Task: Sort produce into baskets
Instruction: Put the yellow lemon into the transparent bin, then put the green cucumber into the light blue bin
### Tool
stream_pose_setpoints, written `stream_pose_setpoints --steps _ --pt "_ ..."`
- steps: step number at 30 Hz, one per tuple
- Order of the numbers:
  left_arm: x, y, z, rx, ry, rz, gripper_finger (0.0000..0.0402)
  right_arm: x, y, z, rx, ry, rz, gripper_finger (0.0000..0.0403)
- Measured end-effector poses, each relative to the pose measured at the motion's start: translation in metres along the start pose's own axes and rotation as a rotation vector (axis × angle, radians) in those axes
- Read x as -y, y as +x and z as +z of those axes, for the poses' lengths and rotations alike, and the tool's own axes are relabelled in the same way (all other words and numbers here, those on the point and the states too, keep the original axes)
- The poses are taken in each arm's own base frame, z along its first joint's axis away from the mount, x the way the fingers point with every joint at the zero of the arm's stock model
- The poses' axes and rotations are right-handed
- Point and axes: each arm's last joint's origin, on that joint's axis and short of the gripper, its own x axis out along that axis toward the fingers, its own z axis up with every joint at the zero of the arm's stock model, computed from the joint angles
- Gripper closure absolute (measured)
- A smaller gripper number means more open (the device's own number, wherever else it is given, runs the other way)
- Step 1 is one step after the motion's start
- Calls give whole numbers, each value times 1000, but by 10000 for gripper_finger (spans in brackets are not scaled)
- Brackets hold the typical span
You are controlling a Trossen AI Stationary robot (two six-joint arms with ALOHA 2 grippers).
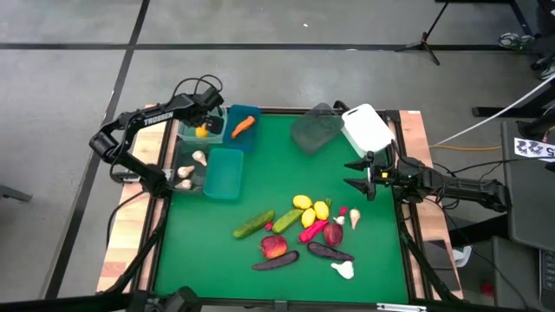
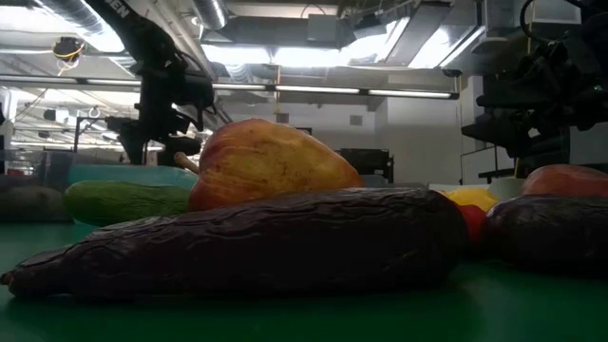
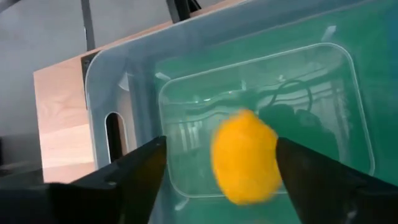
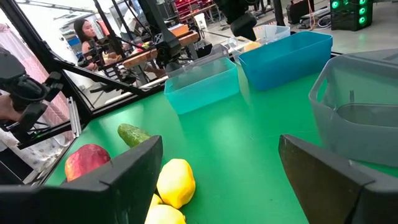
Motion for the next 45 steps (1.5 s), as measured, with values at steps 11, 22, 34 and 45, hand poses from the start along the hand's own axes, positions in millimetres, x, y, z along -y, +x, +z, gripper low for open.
stream_pose_setpoints --steps 11,22,34,45 --pt "25 -29 -9 114 67 -119 73 0 0 0 0 0 0 84" --pt "80 -134 -69 400 312 -707 75 0 0 0 0 1 0 84" --pt "144 -194 -199 495 627 -1035 75 0 0 0 0 1 0 84" --pt "180 -170 -259 416 626 -957 75 0 0 0 0 1 0 84"
